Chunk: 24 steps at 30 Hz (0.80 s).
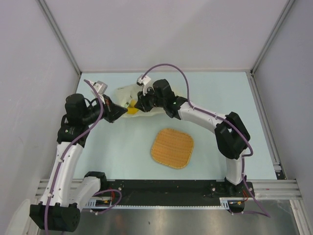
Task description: Take the fake fruits out of the plastic bag
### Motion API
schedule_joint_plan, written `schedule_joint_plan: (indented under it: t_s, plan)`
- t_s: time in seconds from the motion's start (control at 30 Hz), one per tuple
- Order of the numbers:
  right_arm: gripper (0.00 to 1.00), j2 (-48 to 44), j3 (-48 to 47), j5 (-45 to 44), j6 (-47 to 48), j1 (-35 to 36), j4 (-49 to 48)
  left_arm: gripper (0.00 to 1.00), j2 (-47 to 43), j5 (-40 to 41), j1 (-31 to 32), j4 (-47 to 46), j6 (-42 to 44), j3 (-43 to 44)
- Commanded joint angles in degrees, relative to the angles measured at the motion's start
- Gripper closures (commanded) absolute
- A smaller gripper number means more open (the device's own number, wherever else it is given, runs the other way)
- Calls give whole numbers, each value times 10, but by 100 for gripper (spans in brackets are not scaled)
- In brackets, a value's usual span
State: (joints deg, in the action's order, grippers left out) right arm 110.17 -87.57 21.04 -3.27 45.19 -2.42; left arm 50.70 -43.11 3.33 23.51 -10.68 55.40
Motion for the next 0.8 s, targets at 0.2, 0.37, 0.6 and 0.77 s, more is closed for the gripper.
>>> schedule_joint_plan:
  t_s: [0.2, 0.37, 0.6, 0.77]
  plan:
    - [78, 51, 19, -125, 118, 51, -20, 100, 16, -28, -9, -66, -61, 26]
    - [78, -7, 125, -67, 95, 72, -24, 100, 14, -29, -18, -93, -97, 21]
    - [76, -54, 111, -71, 109, 49, -44, 100, -16, -20, -29, -76, -67, -12]
    - [71, -56, 97, -49, 107, 32, -36, 100, -30, -17, -32, -57, -44, -37]
